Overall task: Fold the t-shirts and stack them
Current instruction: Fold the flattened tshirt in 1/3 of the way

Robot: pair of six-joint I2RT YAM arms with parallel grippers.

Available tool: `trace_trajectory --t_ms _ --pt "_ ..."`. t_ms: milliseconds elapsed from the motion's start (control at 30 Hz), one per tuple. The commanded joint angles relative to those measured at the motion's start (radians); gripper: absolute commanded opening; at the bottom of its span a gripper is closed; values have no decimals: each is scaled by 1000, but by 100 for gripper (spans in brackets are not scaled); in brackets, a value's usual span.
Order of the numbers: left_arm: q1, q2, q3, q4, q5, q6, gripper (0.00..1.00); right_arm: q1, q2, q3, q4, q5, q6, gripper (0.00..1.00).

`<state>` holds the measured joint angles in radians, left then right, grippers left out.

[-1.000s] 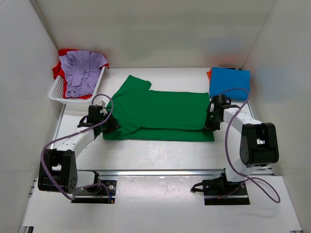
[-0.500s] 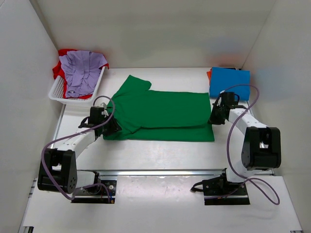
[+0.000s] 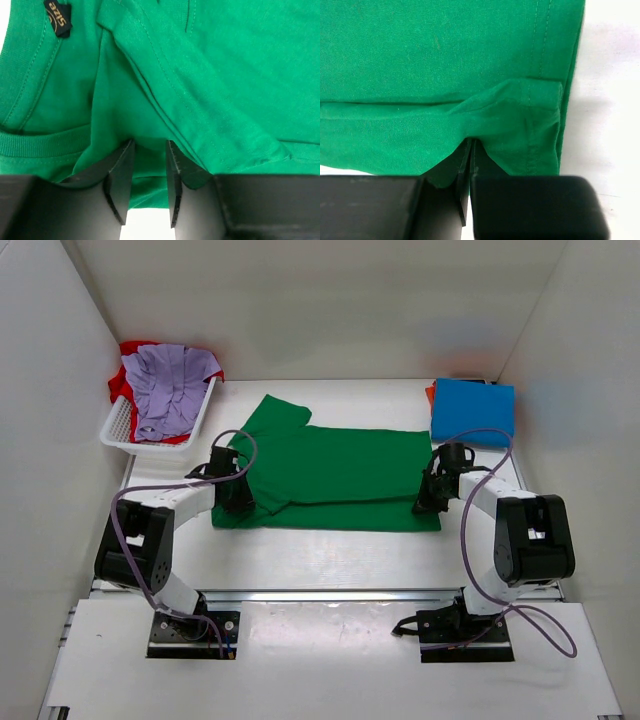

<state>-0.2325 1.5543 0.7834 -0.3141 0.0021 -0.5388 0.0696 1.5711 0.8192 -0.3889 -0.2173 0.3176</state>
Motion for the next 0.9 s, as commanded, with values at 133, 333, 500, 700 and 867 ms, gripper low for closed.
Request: trace_trajectory --t_ms 133,333,500,700,867 --pt "-48 -97 -125 -166 -7 -4 37 15 27 -32 -174 -11 -26 0" --pt "-33 -304 -231 -238 24 -10 35 30 -113 -129 -257 -28 1 0" --pt "-30 -422 -193 -305 27 -20 35 9 -259 -157 -341 -22 12 0" --pt "15 -513 -12 -387 87 -16 56 -10 -358 0 -357 -56 -40 0" --pt "42 -406 179 -324 113 49 61 -36 -332 138 -292 -57 -31 29"
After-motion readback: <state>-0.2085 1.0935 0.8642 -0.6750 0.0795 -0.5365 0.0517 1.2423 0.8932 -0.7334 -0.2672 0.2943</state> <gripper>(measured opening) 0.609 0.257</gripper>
